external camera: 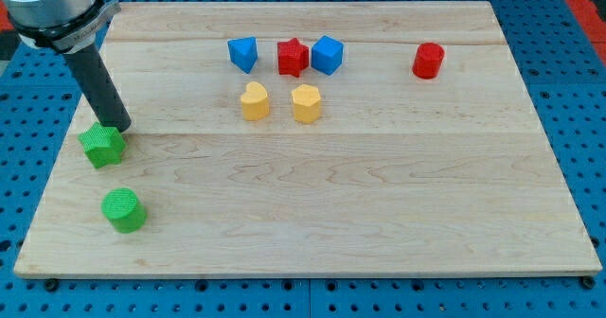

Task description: Place the green star to the left of the green circle

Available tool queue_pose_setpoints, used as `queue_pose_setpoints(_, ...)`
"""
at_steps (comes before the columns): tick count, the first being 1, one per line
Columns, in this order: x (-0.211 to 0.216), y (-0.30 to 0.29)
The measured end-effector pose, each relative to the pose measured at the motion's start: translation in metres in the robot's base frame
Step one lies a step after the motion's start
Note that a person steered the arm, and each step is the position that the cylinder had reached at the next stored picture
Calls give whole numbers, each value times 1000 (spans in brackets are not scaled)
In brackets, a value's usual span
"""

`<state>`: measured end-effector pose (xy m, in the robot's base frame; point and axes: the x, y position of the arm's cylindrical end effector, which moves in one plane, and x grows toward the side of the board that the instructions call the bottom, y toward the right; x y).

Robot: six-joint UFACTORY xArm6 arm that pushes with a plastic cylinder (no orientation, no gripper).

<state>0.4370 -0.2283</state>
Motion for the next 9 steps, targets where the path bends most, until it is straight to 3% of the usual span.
queue_pose_setpoints(1, -28, -9)
queue_pose_setpoints(6, 77, -7)
queue_pose_setpoints(9, 76, -7)
